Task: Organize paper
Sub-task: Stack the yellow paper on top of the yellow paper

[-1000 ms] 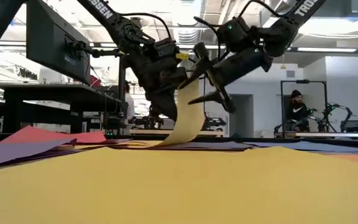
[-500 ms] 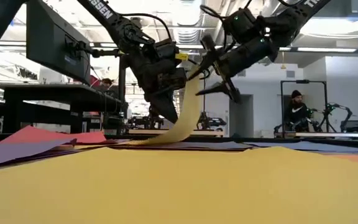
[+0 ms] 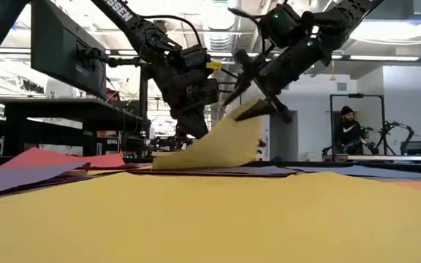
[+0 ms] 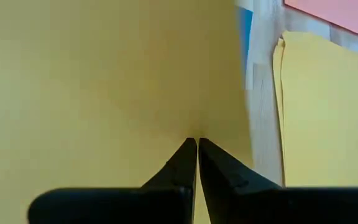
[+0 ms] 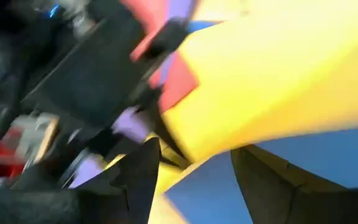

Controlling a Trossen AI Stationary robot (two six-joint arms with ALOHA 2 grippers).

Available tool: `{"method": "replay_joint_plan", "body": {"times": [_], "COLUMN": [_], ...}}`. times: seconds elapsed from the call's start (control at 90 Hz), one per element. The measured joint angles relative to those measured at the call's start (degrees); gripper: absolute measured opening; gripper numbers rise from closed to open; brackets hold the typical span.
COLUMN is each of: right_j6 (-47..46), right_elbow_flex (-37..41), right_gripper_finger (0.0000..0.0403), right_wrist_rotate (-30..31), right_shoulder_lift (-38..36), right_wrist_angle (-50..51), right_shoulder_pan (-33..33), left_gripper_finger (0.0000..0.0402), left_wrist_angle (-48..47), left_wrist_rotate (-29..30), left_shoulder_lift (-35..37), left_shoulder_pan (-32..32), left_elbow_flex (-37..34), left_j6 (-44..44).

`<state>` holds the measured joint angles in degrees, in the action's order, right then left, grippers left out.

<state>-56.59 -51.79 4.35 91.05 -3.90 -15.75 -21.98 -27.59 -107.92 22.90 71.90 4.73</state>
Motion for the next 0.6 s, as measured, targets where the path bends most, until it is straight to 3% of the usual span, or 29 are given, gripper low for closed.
{"method": "replay_joint_plan", "body": {"times": [0.422, 0.6], "right_j6": [-12.6, -15.8], "right_elbow_flex": [0.0, 0.0], "right_gripper_finger": [0.0189, 0.0188], "right_wrist_rotate": [8.5, 10.8], "right_shoulder_lift": [0.2, 4.3], "right_wrist_angle": [10.5, 5.5], "right_shoulder_pan": [0.1, 0.8], "left_gripper_finger": [0.0000, 0.0000], "left_wrist_angle": [0.0, 0.0], "left_wrist_rotate": [0.0, -0.1], "left_shoulder_lift": [0.0, 0.0], "left_shoulder_pan": [0.0, 0.0], "left_elbow_flex": [0.0, 0.0], "left_j6": [0.0, 0.0]}}
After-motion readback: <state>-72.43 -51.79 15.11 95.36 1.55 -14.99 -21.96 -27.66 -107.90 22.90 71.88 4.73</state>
